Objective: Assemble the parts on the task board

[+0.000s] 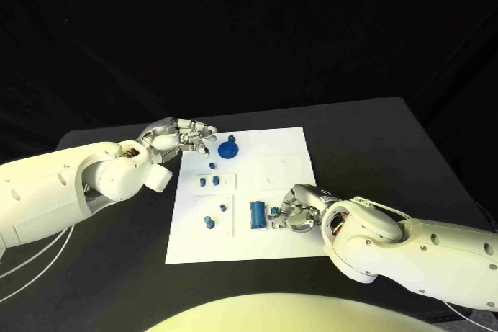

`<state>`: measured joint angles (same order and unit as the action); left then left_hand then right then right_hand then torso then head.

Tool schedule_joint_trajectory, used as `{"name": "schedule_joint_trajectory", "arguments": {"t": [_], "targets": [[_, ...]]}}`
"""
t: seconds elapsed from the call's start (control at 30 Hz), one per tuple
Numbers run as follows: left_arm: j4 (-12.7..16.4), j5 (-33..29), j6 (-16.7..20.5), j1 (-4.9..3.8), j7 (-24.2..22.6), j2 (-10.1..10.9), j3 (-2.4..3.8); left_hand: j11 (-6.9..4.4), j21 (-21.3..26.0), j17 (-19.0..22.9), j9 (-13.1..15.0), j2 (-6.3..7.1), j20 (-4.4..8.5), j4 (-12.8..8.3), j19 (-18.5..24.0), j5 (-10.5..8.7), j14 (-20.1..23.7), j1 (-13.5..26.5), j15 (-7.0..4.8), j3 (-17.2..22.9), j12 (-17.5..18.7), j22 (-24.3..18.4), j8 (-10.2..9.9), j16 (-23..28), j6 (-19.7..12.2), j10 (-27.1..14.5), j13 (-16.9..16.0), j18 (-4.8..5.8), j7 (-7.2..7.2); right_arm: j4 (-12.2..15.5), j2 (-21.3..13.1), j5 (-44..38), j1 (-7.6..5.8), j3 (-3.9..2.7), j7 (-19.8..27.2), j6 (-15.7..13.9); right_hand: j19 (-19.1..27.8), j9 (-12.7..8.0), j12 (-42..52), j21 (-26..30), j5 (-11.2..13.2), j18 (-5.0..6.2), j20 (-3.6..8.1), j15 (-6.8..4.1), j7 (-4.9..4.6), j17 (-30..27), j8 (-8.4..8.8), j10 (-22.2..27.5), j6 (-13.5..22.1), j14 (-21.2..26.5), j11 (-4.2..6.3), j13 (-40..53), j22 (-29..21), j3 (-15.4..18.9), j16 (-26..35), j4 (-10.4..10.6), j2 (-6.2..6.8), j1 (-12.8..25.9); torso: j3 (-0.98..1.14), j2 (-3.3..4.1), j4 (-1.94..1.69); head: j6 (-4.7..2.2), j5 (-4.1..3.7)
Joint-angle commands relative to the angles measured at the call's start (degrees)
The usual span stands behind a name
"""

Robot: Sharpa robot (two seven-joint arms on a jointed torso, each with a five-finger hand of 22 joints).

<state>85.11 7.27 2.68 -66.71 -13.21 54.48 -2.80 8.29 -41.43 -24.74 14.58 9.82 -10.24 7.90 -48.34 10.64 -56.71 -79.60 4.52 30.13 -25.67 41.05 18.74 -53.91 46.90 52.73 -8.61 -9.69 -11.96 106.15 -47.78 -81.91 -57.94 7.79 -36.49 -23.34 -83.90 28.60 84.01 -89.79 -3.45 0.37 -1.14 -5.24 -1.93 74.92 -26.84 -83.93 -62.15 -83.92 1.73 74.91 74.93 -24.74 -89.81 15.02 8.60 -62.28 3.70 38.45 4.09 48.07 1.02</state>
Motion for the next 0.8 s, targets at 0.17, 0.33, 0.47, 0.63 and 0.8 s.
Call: {"name": "schedule_joint_trajectory", "arguments": {"t": [0.17,0.33,0.47,0.63,0.8], "targets": [[-0.20,0.29,-1.42,-0.01,0.19,-0.12,0.01,0.15,-0.09,-0.05,0.05,-0.05,0.10,-0.21,-0.18,0.24,0.45,-0.85,-0.11,0.50,-0.21,0.14,0.29,0.09,-0.48,-0.43,0.04,-0.71,-0.33,0.52,-0.30,0.00,0.12,0.04,0.57,0.19,-6.10,0.10,0.01,-0.21,0.14,-0.37,0.35,-0.16,-0.09,15.08,-0.48,-4.21,-0.08,-6.08,0.31,12.18,15.07,0.95,-0.19,1.02,0.46,1.62,-0.05,-0.03,0.04,0.10,0.05],[-0.29,0.37,-1.47,-0.01,0.35,-0.07,-0.02,0.15,-0.13,-0.04,0.04,-0.06,0.12,-0.33,-0.16,0.24,0.47,-0.97,-0.12,0.58,-0.21,0.19,0.30,0.13,-0.50,-0.44,0.05,-0.72,-0.34,0.56,-0.68,-0.36,0.12,0.02,0.49,0.46,-6.10,0.13,0.00,-0.21,0.13,-0.37,0.33,-0.15,-0.09,15.08,-0.58,-4.21,-0.03,-6.08,0.31,12.19,15.07,1.58,-0.19,1.27,0.90,2.26,-0.08,-0.08,0.07,0.08,0.19],[-0.34,0.39,-1.49,-0.01,0.39,-0.11,-0.05,0.15,-0.15,-0.04,0.04,-0.07,0.12,-0.38,-0.15,0.25,0.47,-1.03,-0.12,0.62,-0.21,0.21,0.30,0.14,-0.50,-0.44,0.05,-0.72,-0.34,0.67,-0.81,-0.54,0.12,0.01,0.57,0.41,-6.10,0.15,-0.04,-0.21,0.13,-0.37,0.32,-0.14,-0.08,15.08,-0.66,-4.21,0.00,-6.08,0.31,12.19,15.07,2.09,-0.19,1.49,1.04,2.95,-0.08,-0.04,0.06,0.02,0.23],[-0.45,0.40,-1.48,0.00,0.45,-0.15,-0.07,0.19,-0.25,-0.02,0.04,-0.44,0.13,-0.28,-0.11,0.28,0.47,-0.96,-0.08,0.87,-0.22,0.32,0.33,0.20,-0.48,-0.44,0.08,-0.70,-0.38,0.92,-0.95,-0.38,0.11,-0.01,0.72,0.24,-6.10,0.15,-0.02,-0.21,0.11,-0.37,0.32,-0.14,-0.07,15.08,-0.68,-4.22,-0.01,-6.08,0.31,12.21,15.07,2.15,-0.19,1.51,0.97,3.06,-0.03,-0.03,-0.01,-0.06,0.18],[-0.53,0.40,-1.43,0.00,0.48,-0.16,-0.08,0.15,-0.37,-0.01,0.03,-0.58,0.16,-0.49,-0.07,0.31,0.47,-1.18,-0.12,1.14,-0.23,0.45,0.35,0.25,-0.48,-0.45,0.10,-0.71,-0.36,1.03,-1.04,-0.30,0.09,-0.06,0.76,-0.10,-6.10,0.17,0.07,-0.21,0.06,-0.37,0.33,-0.16,0.00,15.08,-0.77,-4.25,-0.04,-6.08,0.36,12.26,15.07,2.02,-0.19,1.43,0.36,3.06,-0.10,0.02,-0.03,-0.19,0.10]]}}
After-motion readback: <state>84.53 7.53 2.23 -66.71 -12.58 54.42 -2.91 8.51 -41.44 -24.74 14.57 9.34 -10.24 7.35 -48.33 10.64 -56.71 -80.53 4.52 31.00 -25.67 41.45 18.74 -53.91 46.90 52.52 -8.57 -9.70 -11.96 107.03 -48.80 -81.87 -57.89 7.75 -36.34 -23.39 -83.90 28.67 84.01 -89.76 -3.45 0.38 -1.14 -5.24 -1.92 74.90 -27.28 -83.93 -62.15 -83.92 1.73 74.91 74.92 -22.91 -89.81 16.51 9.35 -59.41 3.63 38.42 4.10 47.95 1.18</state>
